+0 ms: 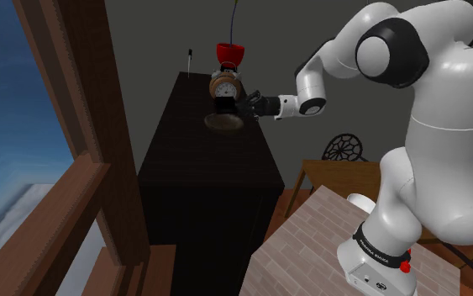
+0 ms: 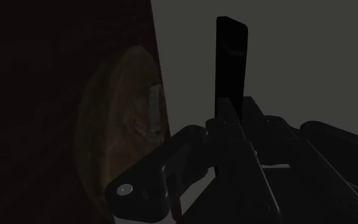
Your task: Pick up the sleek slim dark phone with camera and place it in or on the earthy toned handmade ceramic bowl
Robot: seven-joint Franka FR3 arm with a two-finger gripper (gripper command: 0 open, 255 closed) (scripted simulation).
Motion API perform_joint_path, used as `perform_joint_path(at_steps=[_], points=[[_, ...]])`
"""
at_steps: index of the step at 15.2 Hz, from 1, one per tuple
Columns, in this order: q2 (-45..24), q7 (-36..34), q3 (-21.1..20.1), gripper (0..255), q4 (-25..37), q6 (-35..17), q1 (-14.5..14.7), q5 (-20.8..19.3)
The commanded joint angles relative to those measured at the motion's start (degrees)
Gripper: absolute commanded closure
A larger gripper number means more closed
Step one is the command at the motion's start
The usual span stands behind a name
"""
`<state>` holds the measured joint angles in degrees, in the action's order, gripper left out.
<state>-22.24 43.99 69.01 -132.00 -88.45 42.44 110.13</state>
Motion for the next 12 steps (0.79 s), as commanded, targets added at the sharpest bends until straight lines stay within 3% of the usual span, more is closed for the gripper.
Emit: perform_joint_path(at_steps=[1, 12], points=[[-3.03, 0.09, -2.43, 255, 1.20, 1.86, -2.55, 1.90], [-11.85, 4.49, -9.46, 255, 1.85, 7.36, -9.19, 7.08]])
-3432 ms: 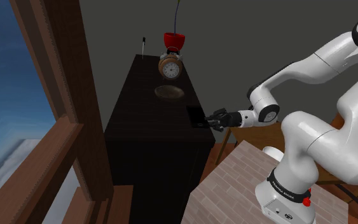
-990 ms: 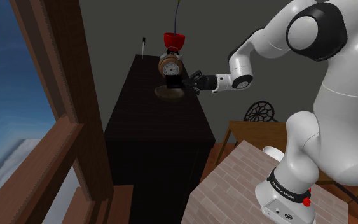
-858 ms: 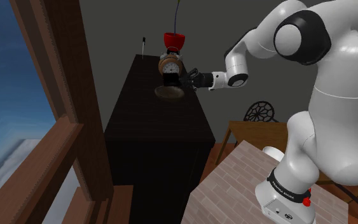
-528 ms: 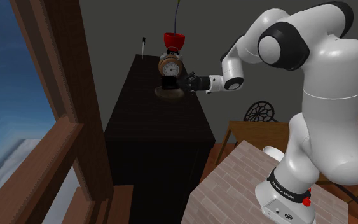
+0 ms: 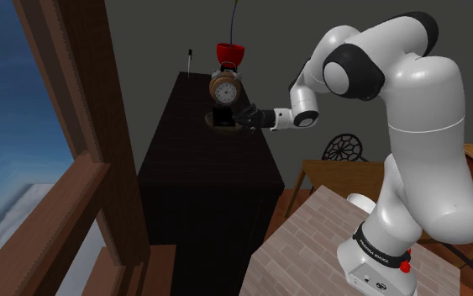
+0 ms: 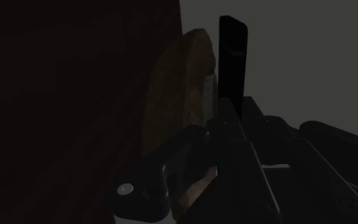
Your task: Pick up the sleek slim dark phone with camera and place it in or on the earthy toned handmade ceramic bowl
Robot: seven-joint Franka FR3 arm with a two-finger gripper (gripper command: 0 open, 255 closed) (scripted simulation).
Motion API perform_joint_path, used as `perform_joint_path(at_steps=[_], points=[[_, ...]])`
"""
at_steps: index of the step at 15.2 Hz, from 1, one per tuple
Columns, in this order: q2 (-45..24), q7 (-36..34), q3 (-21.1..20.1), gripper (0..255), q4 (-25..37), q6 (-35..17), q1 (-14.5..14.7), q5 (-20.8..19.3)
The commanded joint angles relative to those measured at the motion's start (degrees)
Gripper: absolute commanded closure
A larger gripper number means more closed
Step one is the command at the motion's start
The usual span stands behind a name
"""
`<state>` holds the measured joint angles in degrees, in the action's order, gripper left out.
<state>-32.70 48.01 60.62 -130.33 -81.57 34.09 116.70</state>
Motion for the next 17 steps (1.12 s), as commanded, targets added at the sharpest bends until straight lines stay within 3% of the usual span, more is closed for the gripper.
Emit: perform_joint_path(at_steps=[1, 8, 9, 13, 14, 17], points=[[-1.43, 0.46, -1.03, 255, 0.17, 0.52, -0.79, 0.54], [-2.26, 0.13, -0.04, 255, 0.09, 1.28, 0.08, 1.16], [-2.36, 0.24, -0.13, 0, 0.05, 1.35, 0.02, 1.21], [-2.01, 0.00, 0.21, 0, 0.05, 1.21, 0.21, 0.94], [-3.02, -0.18, 0.81, 0, 0.02, 1.96, 0.84, 1.73], [-3.85, 0.56, 4.81, 0, -1.87, 6.76, -0.21, -1.27]])
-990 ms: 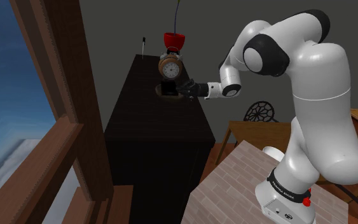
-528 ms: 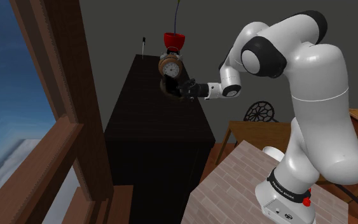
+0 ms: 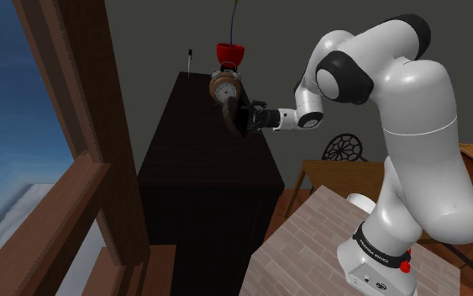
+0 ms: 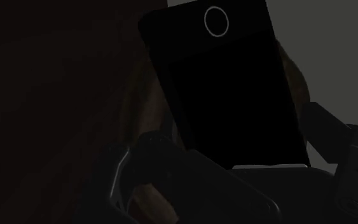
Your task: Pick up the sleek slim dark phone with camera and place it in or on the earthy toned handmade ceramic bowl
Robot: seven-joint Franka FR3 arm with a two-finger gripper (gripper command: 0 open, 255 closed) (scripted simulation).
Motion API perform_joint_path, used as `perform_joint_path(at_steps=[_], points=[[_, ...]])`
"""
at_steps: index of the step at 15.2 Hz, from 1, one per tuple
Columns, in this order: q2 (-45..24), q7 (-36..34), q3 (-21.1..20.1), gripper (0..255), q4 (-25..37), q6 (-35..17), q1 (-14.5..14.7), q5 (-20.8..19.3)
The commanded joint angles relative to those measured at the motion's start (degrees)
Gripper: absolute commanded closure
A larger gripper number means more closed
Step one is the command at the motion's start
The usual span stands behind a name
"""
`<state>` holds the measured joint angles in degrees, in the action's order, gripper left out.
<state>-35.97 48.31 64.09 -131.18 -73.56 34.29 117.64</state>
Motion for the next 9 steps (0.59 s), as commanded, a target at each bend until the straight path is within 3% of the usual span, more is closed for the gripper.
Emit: perform_joint_path(at_steps=[1, 9], points=[[-0.85, 0.48, 2.27, 0, -1.38, 0.01, -0.85, -3.04], [-1.43, 0.28, 2.78, 0, -1.43, 0.52, -0.42, -2.63]])
